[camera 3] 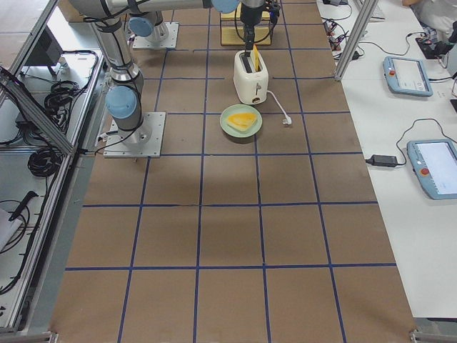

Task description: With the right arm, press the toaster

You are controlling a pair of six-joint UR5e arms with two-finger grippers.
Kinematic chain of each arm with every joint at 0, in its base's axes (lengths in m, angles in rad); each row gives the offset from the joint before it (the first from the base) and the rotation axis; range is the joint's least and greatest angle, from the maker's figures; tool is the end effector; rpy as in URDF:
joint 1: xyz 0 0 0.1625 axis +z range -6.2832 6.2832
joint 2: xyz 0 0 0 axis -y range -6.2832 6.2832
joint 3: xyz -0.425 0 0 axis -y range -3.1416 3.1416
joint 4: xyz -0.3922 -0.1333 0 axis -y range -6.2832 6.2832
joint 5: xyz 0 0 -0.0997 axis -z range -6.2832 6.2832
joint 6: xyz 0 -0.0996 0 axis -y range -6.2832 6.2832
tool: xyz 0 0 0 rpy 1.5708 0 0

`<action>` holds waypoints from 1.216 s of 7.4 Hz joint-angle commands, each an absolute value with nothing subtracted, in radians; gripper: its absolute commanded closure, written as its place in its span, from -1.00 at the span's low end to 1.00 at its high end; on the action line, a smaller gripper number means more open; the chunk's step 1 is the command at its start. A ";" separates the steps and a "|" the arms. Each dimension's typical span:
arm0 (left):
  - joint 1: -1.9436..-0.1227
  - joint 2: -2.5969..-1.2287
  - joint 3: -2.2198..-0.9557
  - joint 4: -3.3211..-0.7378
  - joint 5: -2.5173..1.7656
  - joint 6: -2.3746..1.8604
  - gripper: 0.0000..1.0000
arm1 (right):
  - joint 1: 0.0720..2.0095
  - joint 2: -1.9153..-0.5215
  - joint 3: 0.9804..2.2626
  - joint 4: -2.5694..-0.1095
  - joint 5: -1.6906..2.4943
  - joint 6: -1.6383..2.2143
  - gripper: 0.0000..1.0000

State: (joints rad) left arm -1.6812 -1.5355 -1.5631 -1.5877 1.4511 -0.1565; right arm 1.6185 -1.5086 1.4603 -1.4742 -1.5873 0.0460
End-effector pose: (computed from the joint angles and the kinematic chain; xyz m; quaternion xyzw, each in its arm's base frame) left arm -0.1971 -0.4602 0.5078 0.0222 -0.9979 0.0049 0.0610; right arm 0.1560 -0.5061 0.5013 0.0011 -0.9997 -0.0237 0.0094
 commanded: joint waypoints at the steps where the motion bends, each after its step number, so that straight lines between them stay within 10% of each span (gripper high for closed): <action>1: -1.681 -1.536 -1.563 -1.588 1.451 -0.156 -1.00 | 1.618 -1.508 1.460 -1.474 -1.588 0.046 -1.00; 9: -1.681 -1.536 -1.563 -1.588 1.451 -0.156 -1.00 | 1.621 -1.318 1.347 -1.591 -1.578 -0.333 -1.00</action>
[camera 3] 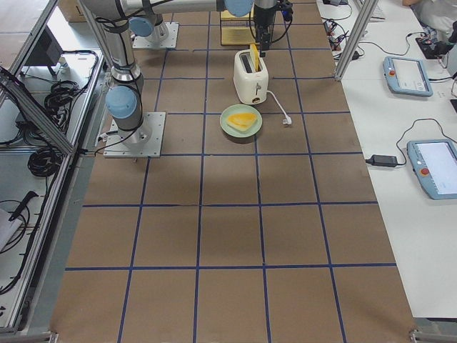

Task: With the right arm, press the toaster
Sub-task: 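Move the right gripper over the toaster's lever end near the plate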

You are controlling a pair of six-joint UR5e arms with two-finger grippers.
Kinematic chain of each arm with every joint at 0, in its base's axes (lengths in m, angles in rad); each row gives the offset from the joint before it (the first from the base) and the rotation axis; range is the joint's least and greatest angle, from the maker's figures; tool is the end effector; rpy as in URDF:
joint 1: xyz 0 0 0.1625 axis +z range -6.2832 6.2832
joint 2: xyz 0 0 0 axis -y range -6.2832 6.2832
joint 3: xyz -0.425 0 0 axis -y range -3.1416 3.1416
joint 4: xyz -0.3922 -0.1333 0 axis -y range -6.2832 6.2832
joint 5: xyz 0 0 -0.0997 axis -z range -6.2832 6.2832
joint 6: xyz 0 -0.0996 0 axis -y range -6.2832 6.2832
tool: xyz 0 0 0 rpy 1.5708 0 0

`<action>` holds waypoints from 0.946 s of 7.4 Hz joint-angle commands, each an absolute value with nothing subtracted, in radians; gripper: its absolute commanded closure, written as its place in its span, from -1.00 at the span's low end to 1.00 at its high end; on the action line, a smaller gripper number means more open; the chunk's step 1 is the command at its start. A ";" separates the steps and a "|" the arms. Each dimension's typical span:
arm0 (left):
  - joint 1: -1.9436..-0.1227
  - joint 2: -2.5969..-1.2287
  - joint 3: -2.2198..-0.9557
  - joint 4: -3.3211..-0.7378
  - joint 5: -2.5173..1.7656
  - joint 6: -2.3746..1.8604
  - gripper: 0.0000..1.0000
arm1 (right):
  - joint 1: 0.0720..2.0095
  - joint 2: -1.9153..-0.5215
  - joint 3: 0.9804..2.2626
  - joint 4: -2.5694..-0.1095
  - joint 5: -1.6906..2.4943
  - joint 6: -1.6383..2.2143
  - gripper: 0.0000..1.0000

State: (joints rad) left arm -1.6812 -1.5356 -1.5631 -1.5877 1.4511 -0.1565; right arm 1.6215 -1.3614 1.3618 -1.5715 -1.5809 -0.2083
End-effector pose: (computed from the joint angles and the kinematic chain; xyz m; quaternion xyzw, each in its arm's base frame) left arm -0.1971 -0.4602 0.5078 0.0222 -0.9979 0.0049 0.0610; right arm 0.1615 -0.5728 0.4785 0.1291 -0.9916 -0.0002 0.0050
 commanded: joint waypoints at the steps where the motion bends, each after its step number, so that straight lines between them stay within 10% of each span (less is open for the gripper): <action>1: -1.681 -1.536 -1.563 -1.588 1.451 -0.156 -1.00 | 1.621 -1.280 1.345 -1.629 -1.578 -0.410 -1.00; 4: -1.681 -1.536 -1.563 -1.588 1.451 -0.156 -1.00 | 1.615 -1.249 1.362 -1.663 -1.563 -0.691 -0.89; 7: -1.681 -1.536 -1.563 -1.588 1.451 -0.156 -1.00 | 1.618 -1.227 1.380 -1.709 -1.571 -0.946 0.42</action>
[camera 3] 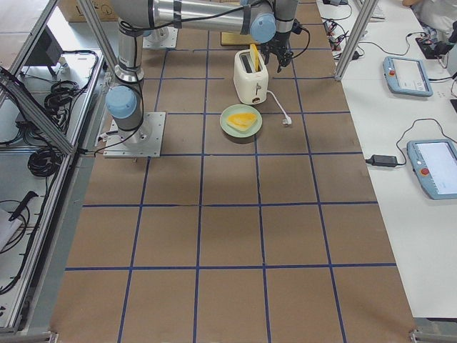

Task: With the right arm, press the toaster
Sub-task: 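Move the right gripper over the toaster's lever end near the plate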

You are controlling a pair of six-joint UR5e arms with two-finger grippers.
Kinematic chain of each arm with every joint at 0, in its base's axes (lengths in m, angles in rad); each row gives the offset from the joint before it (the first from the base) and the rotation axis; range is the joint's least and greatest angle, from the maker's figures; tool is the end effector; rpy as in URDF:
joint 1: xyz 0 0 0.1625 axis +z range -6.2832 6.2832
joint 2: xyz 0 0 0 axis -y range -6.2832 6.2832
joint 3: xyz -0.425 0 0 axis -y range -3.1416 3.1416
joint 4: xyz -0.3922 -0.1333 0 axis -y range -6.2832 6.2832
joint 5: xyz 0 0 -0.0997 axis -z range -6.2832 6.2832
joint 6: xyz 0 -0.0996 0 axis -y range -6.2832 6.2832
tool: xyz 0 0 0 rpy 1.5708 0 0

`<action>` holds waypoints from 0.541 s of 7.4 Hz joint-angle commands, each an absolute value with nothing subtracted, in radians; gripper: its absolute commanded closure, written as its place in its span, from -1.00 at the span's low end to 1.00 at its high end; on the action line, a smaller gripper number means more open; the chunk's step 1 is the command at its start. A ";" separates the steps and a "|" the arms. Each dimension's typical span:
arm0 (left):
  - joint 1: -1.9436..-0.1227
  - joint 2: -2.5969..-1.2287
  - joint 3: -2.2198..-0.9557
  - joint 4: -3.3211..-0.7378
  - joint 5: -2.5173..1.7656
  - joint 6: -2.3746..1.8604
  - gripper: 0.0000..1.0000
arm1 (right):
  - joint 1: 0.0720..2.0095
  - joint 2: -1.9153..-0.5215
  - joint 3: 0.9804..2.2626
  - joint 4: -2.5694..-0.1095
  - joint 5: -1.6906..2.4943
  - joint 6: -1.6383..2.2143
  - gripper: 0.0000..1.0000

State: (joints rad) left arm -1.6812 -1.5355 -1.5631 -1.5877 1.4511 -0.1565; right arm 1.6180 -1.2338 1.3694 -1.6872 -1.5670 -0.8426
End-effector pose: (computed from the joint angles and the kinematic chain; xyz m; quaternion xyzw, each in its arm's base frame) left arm -0.1971 -0.4602 0.5078 0.0222 -0.9979 0.0049 0.0610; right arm 0.1631 -0.6199 0.4091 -0.4303 0.9026 0.0081 0.0055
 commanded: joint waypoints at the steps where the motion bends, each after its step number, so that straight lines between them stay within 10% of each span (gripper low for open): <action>1: -1.681 -1.536 -1.563 -1.588 1.451 -0.156 -1.00 | 1.614 -1.223 1.396 -1.747 -1.577 -1.018 0.45; 4: -1.681 -1.536 -1.563 -1.588 1.451 -0.156 -1.00 | 1.614 -1.218 1.448 -1.799 -1.569 -1.175 0.45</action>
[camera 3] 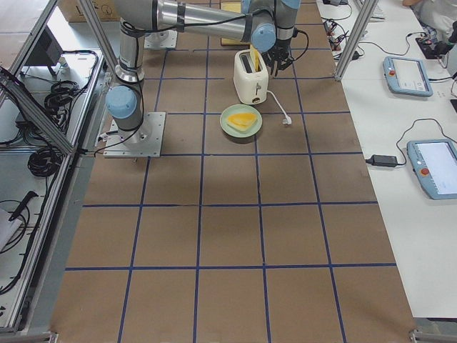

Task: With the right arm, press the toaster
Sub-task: 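Move the right gripper over the toaster's lever end near the plate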

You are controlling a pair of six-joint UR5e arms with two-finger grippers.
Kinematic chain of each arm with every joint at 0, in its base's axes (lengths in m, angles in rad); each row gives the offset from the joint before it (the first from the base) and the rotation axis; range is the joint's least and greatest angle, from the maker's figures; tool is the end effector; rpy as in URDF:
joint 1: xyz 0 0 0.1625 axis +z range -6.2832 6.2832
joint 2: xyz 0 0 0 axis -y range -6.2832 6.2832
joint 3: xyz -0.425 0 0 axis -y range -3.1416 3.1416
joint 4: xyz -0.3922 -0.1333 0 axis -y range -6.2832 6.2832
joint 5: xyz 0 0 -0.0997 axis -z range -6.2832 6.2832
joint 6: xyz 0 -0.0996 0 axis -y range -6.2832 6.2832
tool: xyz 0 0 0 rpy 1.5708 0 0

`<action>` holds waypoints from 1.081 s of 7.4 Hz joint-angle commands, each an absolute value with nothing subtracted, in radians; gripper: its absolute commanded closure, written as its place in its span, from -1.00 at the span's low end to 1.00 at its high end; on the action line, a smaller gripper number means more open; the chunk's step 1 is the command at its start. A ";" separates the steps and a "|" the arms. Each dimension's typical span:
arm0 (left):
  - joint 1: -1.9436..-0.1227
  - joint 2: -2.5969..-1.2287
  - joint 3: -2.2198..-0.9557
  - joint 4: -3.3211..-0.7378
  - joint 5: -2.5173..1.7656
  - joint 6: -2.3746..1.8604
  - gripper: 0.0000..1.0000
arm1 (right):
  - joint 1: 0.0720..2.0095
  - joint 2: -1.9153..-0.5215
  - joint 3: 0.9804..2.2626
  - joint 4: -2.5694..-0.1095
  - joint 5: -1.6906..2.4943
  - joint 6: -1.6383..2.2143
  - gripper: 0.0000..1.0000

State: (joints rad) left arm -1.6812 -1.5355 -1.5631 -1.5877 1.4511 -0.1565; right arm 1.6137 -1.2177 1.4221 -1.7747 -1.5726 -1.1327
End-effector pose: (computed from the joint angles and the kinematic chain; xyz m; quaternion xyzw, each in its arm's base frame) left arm -0.1971 -0.4602 0.5078 0.0222 -0.9979 0.0049 0.0610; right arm 0.1600 -0.6244 0.3820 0.5545 -0.8322 -0.0007 0.0006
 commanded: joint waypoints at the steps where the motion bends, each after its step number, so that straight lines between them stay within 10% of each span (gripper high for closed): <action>1: -1.681 -1.536 -1.563 -1.588 1.451 -0.156 -1.00 | 1.611 -1.227 1.488 -1.827 -1.571 -1.177 0.45; 8: -1.681 -1.536 -1.563 -1.588 1.451 -0.156 -1.00 | 1.612 -1.275 1.580 -1.875 -1.580 -1.406 0.67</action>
